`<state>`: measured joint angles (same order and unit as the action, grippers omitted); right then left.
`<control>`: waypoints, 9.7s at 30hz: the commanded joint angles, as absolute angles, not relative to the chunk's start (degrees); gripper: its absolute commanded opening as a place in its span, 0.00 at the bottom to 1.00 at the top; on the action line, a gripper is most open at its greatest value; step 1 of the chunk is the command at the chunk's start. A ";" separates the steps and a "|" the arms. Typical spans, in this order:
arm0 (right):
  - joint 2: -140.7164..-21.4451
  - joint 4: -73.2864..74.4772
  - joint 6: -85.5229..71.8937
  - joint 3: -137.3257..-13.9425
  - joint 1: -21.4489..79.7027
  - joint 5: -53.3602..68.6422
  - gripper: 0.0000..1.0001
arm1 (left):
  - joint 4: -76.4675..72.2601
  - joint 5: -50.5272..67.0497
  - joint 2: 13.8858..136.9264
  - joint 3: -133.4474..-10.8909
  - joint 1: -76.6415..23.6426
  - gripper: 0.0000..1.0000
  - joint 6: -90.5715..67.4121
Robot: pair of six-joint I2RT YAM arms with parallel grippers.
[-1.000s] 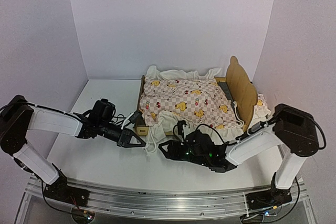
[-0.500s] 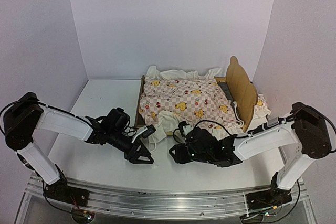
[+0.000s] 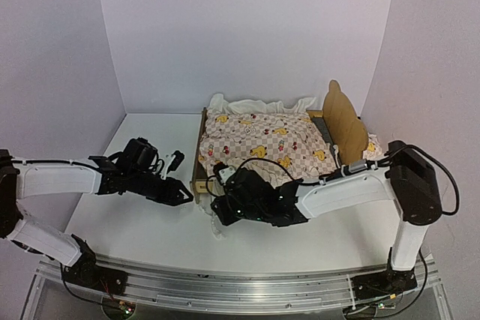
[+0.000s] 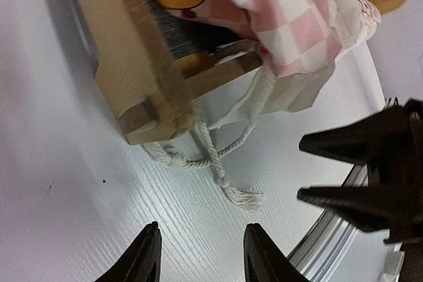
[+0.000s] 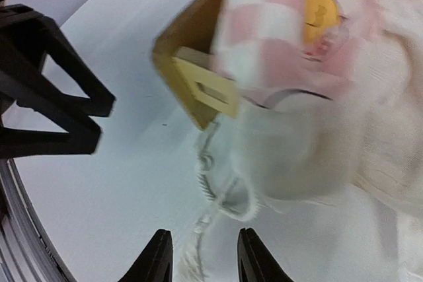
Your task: Set up the pet bed
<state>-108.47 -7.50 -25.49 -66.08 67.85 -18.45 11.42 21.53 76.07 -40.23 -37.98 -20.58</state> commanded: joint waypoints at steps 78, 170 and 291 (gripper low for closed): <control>-112.10 -35.92 -24.93 -60.86 66.05 -8.69 0.00 | -42.25 37.05 89.07 -24.65 -35.52 0.43 -40.38; -115.52 -22.16 -28.94 -66.87 62.74 -14.42 0.20 | -23.27 38.90 88.09 -35.16 -34.89 0.00 9.19; -108.70 -25.65 -22.53 -52.65 58.24 -0.94 0.25 | -50.66 51.90 115.03 -41.39 -37.04 0.00 -14.81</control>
